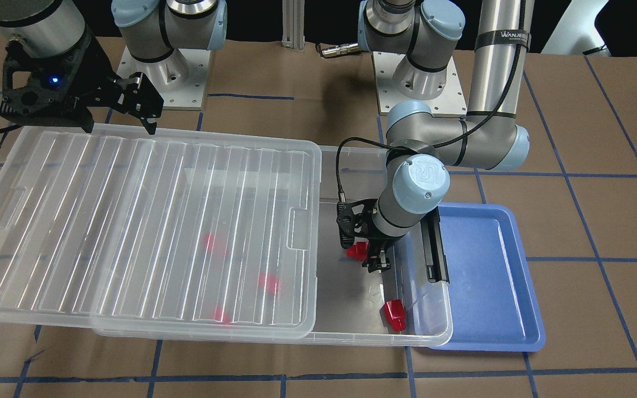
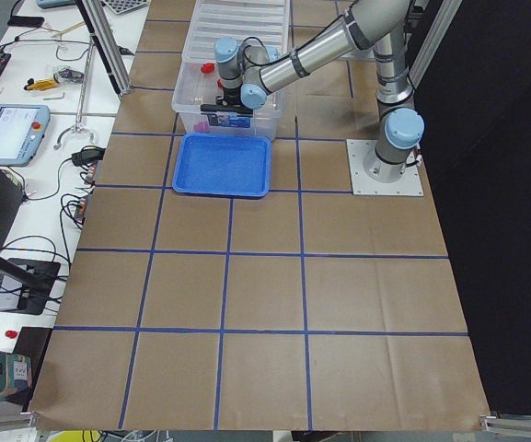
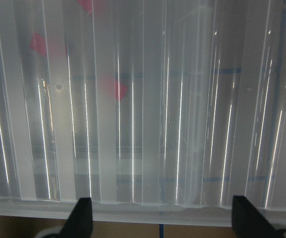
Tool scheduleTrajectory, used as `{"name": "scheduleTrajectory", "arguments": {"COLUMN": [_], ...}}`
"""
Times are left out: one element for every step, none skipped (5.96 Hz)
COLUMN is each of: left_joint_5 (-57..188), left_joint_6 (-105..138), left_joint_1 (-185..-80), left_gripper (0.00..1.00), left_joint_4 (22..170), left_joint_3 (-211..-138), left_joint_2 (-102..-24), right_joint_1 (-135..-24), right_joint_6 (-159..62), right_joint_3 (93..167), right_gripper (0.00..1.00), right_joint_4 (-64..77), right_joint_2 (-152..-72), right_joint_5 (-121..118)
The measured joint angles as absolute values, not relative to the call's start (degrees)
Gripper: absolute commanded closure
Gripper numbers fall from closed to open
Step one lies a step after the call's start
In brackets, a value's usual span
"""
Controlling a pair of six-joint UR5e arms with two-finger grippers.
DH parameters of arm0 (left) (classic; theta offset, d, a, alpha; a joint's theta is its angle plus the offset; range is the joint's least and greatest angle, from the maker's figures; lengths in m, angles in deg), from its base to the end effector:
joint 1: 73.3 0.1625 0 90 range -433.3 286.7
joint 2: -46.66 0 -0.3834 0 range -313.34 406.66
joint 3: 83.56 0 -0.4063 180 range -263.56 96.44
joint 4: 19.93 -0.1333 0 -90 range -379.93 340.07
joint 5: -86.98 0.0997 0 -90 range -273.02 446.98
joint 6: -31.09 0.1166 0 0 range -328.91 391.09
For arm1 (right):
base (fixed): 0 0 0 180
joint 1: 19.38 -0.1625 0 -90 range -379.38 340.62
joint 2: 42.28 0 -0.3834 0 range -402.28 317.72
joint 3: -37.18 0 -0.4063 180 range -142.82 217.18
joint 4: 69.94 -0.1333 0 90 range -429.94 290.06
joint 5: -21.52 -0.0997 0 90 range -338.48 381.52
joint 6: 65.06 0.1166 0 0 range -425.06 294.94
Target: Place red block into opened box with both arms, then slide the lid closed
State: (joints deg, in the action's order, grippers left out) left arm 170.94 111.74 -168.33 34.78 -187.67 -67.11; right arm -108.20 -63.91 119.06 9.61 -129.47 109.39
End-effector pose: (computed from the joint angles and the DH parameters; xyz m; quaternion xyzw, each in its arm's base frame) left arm -0.1949 -0.5546 0.1436 -0.6780 -0.7329 0.0145 0.0554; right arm 0.1271 -0.5149 0.4581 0.0211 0.9986 0.0448 0.0186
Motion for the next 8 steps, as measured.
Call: {"name": "scheduleTrajectory", "arguments": {"left_joint_5": [170.98,170.97,170.93,170.94,170.98,171.48,172.66,173.58], "left_joint_6": [111.71,111.57,111.44,111.31,110.54,109.09,106.29,101.72], "left_joint_1": [-168.18,-168.15,-168.14,-168.14,-168.16,-168.23,-168.22,-168.14], "left_gripper": [0.02,0.02,0.02,0.02,0.02,0.02,0.02,0.02], "left_joint_4": [37.31,43.28,50.86,58.84,66.42,73.68,78.97,80.87], "left_joint_3": [-186.06,-183.12,-179.22,-175.02,-170.76,-166.64,-163.36,-161.79], "left_joint_2": [-65.97,-63.87,-61.52,-59.5,-58.06,-57.31,-56.82,-56.04], "right_joint_1": [-108.19,-108.2,-108.23,-107.95,-106.61,-103.63,-99.17,-94.5], "right_joint_6": [-63.71,-63.55,-63.5,-63.77,-64.36,-66.75,-71.26,-76.09], "right_joint_3": [119.07,119.09,119.09,119.09,119.09,119.12,119.16,119.17], "right_gripper": [0.0,0.0,0.0,0.0,0.0,0.0,0.0,0.0], "right_joint_4": [9.58,9.54,9.52,9.54,9.53,9.47,9.39,9.4], "right_joint_2": [-129.61,-129.72,-129.72,-129.63,-129.5,-129.37,-129.19,-128.8], "right_joint_5": [109.46,109.49,109.5,109.55,109.6,109.62,109.85,111.46]}}
